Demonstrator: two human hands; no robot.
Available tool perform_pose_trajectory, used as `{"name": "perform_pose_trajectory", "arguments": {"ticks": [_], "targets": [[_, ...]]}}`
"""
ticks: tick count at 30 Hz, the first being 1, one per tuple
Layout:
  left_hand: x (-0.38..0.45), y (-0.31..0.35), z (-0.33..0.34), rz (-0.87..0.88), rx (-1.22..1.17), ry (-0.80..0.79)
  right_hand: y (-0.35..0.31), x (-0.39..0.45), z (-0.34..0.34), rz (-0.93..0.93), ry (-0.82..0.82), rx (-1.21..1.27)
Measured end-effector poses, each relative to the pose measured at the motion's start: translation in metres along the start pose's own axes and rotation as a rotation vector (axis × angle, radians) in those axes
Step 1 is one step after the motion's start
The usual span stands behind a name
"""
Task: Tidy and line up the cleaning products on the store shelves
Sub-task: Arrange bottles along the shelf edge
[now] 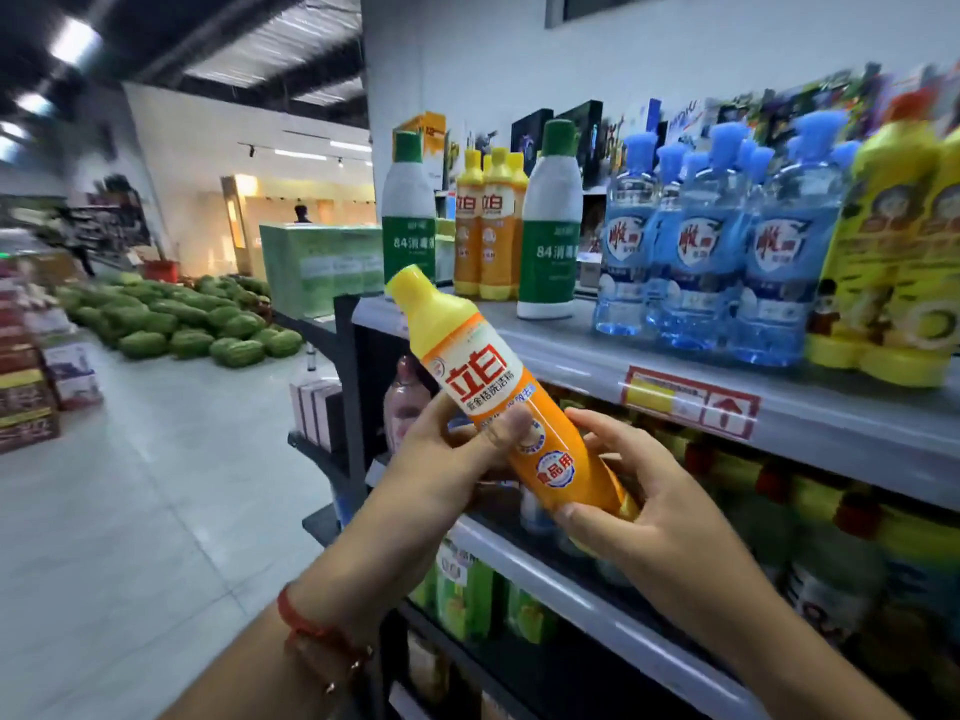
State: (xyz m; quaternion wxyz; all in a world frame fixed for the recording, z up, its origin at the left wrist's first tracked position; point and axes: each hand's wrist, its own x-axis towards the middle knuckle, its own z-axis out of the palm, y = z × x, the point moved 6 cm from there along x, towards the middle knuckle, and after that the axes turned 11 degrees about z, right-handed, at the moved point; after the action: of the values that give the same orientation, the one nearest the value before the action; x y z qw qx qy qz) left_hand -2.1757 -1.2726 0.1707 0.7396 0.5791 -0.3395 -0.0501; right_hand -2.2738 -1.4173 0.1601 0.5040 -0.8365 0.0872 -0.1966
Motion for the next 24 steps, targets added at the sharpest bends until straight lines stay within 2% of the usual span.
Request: {"name": "perform_pose_trajectory", "arguments": {"ticks": [3,8,15,18,20,24], "targets": [[0.054,0.018,-0.016,0.112,0.029,0.056,-0.025,0.055,0.002,-0.068,-0.002,0.001],[0.128,0.02,-0.053,0.169,-0.031,0.119,-0.053,0.128,0.022,-0.13,0.093,-0.042],[0.242,0.03,-0.095,0.411,0.079,-0.052,-0.086,0.235,0.056,-0.175,0.411,-0.304],[0.288,0.022,-0.103,0.459,0.105,-0.134,-0.085,0.28,0.074,-0.1,0.531,-0.401],[0.314,0.012,-0.1,0.467,0.13,-0.2,-0.077,0.305,0.078,0.017,0.581,-0.403],[0.354,-0.007,-0.079,0.507,0.245,-0.315,-0.059,0.336,0.073,0.335,0.547,-0.218]]}}
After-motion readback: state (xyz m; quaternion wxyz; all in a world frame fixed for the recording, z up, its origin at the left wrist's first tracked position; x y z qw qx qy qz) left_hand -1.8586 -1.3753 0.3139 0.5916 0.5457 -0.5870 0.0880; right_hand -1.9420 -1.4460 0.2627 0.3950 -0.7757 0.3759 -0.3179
